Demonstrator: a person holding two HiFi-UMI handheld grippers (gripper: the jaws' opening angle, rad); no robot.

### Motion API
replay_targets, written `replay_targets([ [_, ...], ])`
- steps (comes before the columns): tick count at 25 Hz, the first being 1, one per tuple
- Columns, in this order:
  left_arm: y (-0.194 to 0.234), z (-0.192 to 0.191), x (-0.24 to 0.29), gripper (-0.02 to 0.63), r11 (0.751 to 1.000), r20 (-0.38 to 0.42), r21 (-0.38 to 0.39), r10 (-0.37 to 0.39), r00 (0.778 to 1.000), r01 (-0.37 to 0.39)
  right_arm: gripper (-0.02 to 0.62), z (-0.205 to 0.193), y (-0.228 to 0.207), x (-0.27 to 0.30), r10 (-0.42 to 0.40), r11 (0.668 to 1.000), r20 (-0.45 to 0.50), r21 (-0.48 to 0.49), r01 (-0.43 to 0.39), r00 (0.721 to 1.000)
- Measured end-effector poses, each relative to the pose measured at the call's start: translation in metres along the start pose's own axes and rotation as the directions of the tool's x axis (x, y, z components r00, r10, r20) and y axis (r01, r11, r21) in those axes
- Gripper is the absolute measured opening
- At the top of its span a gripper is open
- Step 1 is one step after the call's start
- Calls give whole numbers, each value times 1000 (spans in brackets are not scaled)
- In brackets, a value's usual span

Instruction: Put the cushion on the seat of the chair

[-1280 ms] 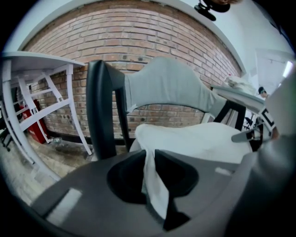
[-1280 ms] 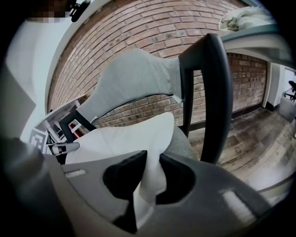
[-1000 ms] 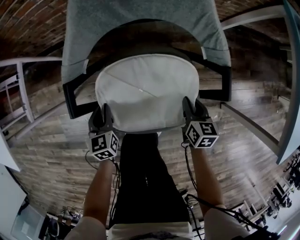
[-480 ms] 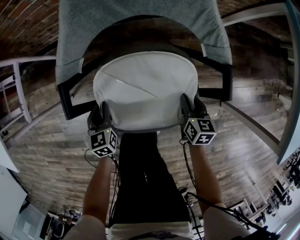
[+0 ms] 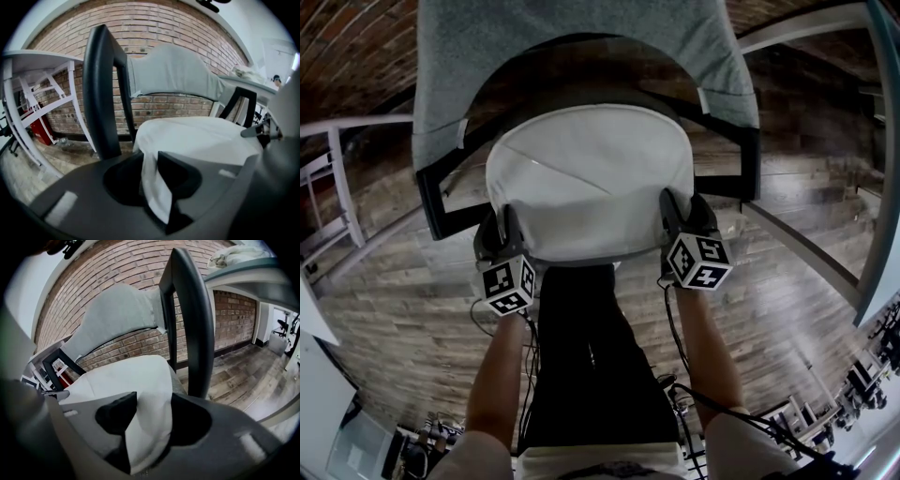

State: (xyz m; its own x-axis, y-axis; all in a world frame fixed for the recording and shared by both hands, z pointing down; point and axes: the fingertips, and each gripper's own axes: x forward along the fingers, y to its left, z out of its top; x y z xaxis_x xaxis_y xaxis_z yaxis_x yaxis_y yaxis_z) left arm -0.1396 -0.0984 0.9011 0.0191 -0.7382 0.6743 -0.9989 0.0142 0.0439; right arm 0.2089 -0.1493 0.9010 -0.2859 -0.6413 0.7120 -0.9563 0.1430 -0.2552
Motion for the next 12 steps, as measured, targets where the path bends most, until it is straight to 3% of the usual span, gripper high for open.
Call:
replay_targets([
  [7, 5, 6, -6, 104, 999, -12, 8, 35, 999, -35, 276, 3, -10, -8, -66, 998, -16, 4, 66, 998],
  [12, 5, 13, -13, 107, 999, -19, 19, 45, 999, -44, 280, 10, -17, -19, -94, 995, -16, 19, 95, 995],
])
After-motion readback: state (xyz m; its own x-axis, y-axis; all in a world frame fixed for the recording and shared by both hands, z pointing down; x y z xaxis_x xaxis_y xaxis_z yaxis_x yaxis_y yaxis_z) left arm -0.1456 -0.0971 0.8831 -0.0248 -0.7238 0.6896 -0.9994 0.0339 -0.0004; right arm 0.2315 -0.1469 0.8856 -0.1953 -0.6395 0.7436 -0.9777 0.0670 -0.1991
